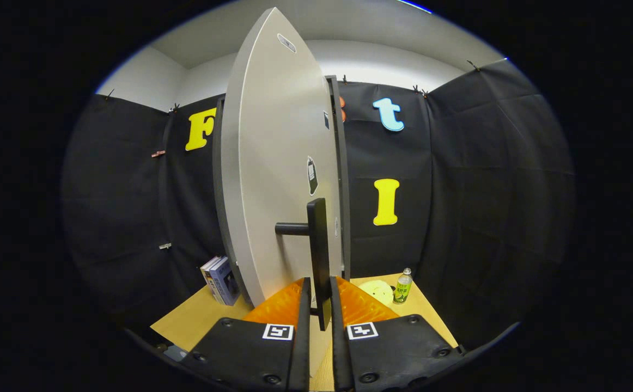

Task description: Open the shoe cabinet door, grab the shoes and put them into the shoe cabinet, then close the shoe cabinet door.

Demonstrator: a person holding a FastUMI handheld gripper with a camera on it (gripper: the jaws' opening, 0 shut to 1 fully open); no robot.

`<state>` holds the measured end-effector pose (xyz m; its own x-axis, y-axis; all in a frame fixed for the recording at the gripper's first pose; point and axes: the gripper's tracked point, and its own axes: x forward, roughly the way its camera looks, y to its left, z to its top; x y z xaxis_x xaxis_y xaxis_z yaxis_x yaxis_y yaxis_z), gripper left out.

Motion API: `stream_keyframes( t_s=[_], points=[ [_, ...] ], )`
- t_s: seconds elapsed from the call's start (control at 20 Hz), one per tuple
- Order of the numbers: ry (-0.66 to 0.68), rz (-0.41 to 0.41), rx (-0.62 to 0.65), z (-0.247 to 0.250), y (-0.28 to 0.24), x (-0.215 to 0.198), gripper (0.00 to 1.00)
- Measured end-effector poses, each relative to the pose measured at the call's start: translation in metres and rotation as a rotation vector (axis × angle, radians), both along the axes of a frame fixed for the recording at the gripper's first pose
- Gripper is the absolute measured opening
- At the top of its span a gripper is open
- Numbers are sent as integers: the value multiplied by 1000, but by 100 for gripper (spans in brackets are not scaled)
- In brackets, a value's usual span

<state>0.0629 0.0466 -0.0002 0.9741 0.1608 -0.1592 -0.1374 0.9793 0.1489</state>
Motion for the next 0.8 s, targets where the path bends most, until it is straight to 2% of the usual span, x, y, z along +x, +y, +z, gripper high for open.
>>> stream_keyframes(
  t_s=[0.2, 0.5, 0.7, 0.8],
  points=[
    [2, -19, -16, 0, -12, 0, 16],
    [-11, -63, -3, 3, -24, 2, 16],
    [-16, -41, 4, 5, -18, 3, 16],
    [-25, -58, -10, 7, -25, 1, 16]
  ],
)
